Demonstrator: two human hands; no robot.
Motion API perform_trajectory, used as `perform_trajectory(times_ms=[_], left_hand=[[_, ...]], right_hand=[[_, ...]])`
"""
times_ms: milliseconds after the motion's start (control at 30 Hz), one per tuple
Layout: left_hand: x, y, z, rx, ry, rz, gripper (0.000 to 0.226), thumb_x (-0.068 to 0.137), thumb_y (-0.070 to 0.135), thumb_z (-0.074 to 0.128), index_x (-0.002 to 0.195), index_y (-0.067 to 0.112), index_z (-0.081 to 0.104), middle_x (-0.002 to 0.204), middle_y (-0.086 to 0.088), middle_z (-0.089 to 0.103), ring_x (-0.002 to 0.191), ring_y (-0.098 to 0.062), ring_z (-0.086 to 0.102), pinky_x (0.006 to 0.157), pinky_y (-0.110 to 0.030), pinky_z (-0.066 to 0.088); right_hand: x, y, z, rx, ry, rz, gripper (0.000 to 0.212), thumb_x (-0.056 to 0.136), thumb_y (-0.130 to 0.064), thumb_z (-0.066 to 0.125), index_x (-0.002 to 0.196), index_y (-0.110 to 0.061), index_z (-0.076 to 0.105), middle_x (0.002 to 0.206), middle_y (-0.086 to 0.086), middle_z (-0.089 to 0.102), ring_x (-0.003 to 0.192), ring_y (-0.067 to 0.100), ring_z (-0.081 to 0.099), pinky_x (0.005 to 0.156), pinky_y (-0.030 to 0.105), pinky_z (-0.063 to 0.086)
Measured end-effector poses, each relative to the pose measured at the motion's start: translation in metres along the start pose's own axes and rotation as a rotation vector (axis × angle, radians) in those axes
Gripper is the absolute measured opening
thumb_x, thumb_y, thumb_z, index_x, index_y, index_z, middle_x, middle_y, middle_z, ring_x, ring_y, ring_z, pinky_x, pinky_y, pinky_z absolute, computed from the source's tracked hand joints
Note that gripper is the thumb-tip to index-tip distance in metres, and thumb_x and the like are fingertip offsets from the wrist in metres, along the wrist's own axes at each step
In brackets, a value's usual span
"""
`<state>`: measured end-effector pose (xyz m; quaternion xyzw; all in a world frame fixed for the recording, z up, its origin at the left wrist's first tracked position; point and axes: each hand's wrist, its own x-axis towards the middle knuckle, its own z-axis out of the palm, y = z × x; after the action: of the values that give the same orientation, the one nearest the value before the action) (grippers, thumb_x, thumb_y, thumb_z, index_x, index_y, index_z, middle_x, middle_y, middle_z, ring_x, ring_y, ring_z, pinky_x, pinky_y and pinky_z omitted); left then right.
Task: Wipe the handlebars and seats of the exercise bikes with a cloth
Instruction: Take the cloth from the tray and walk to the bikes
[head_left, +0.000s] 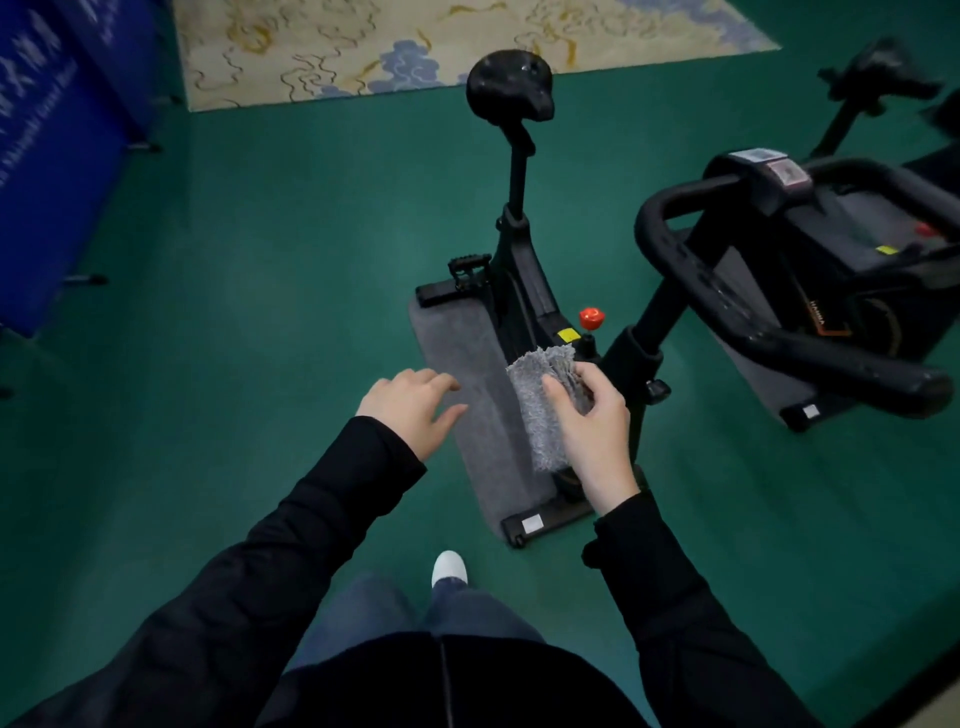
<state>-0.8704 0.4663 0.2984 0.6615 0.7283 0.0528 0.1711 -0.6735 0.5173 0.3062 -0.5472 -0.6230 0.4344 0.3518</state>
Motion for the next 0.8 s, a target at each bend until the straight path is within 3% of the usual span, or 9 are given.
perform_trajectory(times_ms=[100,167,267,400,533,733,800], left_hand=[[0.021,-0.007,-0.007,-0.022,-0.006,-0.003,0.04,0.097,0.044,0.039,0.126,0.02,0.052,0.125,0.0,0.057,0.115,-0.021,0.051,0.094,-0.037,0.042],[0.037,-0.015,-0.011,-0.03,-0.013,-0.001,0.039,0.097,0.043,0.04,0.125,0.02,0.053,0.126,0.0,0.057,0.116,-0.021,0.051,0.094,-0.036,0.042],[0.065,-0.03,-0.02,-0.057,-0.021,0.012,0.039,0.097,0.043,0.041,0.125,0.019,0.054,0.126,-0.001,0.057,0.117,-0.021,0.051,0.094,-0.037,0.043],[0.107,-0.056,-0.038,-0.086,-0.025,0.079,0.038,0.097,0.041,0.042,0.124,0.018,0.055,0.124,-0.001,0.058,0.116,-0.022,0.051,0.093,-0.038,0.045],[0.153,-0.096,-0.064,-0.094,-0.022,0.178,0.036,0.096,0.039,0.043,0.121,0.017,0.057,0.122,-0.002,0.059,0.115,-0.022,0.051,0.092,-0.039,0.045],[0.215,-0.148,-0.103,-0.059,-0.069,0.344,0.036,0.097,0.039,0.043,0.121,0.017,0.057,0.122,-0.001,0.058,0.115,-0.021,0.051,0.092,-0.037,0.045],[0.233,-0.156,-0.111,-0.052,-0.086,0.393,0.035,0.097,0.038,0.043,0.121,0.017,0.057,0.122,-0.001,0.059,0.114,-0.021,0.052,0.091,-0.036,0.045]], right_hand=[[0.023,-0.002,0.004,0.014,0.001,0.031,0.007,0.091,-0.03,0.063,0.095,-0.023,0.062,0.09,-0.014,0.064,0.085,-0.004,0.057,0.074,0.005,0.041],[0.037,-0.004,0.009,-0.002,0.016,0.053,0.028,0.091,-0.032,0.063,0.111,-0.013,0.062,0.106,-0.006,0.065,0.099,0.002,0.058,0.079,0.004,0.042],[0.058,-0.008,0.02,-0.023,0.065,0.083,0.034,0.091,-0.03,0.064,0.115,-0.006,0.062,0.111,0.0,0.065,0.104,0.008,0.058,0.089,0.016,0.045],[0.084,-0.016,0.044,-0.029,0.187,0.087,0.023,0.09,-0.024,0.065,0.101,-0.004,0.065,0.093,-0.003,0.065,0.088,0.005,0.058,0.082,0.02,0.046],[0.111,-0.03,0.083,-0.048,0.324,0.158,0.03,0.09,-0.022,0.065,0.112,-0.002,0.064,0.108,0.008,0.068,0.103,0.018,0.062,0.094,0.033,0.05],[0.135,-0.058,0.131,-0.08,0.517,0.182,0.019,0.089,-0.018,0.067,0.104,-0.008,0.065,0.094,-0.008,0.067,0.087,-0.004,0.06,0.08,0.01,0.045],[0.14,-0.065,0.139,-0.092,0.57,0.192,0.014,0.088,-0.016,0.067,0.101,-0.01,0.065,0.091,-0.009,0.067,0.083,-0.005,0.06,0.077,0.009,0.045]])
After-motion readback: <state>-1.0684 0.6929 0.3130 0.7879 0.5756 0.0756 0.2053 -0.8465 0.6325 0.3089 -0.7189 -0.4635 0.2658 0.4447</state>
